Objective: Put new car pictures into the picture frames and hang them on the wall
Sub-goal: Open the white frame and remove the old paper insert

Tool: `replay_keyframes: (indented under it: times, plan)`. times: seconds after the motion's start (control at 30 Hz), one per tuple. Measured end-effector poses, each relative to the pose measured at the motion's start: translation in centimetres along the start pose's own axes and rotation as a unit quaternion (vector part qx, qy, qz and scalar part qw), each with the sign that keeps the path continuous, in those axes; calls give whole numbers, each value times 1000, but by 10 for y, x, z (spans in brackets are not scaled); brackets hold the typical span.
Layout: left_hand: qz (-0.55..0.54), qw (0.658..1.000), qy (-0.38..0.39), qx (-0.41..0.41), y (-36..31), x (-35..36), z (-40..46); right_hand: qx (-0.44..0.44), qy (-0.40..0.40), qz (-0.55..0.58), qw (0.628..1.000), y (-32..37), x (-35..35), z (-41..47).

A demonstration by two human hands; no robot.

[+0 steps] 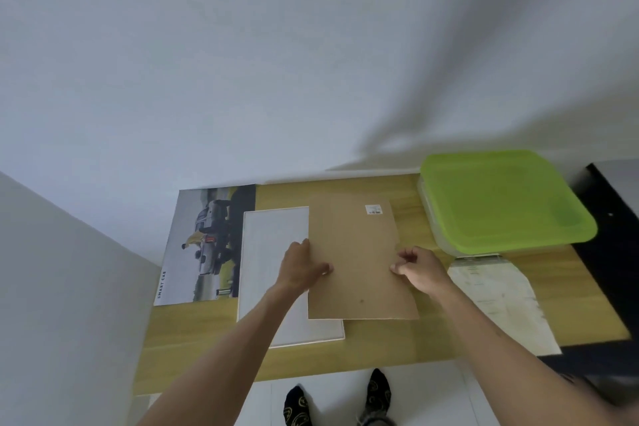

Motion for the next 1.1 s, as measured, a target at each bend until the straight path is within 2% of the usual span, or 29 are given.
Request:
replay_keyframes:
  times: [0.27, 0.5, 0.63, 0.8, 0.9, 1.1]
  plan:
    - [74, 997, -15, 15, -50, 71, -3, -35, -30, -148, 988, -33, -37, 19]
    - [164, 986, -23, -10, -56, 113, -9, -96, 42, -268, 958, -54, -30, 20]
    - [208, 977, -42, -17, -59, 124, -14, -121, 51, -322, 938, -59, -28, 21]
    - [206, 978, -38, -16, -61, 121, -15, -139, 49, -371, 917, -56, -28, 18]
    - [180, 983, -40, 11, -57, 110, -17, -177, 29, -401, 898, -45, -21, 14]
    - [145, 979, -129, 63, -29, 52, -19, -285, 50, -356, 889, -6, 20, 3]
Point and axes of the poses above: each hand's wrist, its own z-axis towards the middle knuckle, its own x-axis out of the palm, y = z × x, the point moved 2 cm from there along z, towards the middle knuckle, and after that the axes turned 15 degrees about -x, right-handed, at the moved point
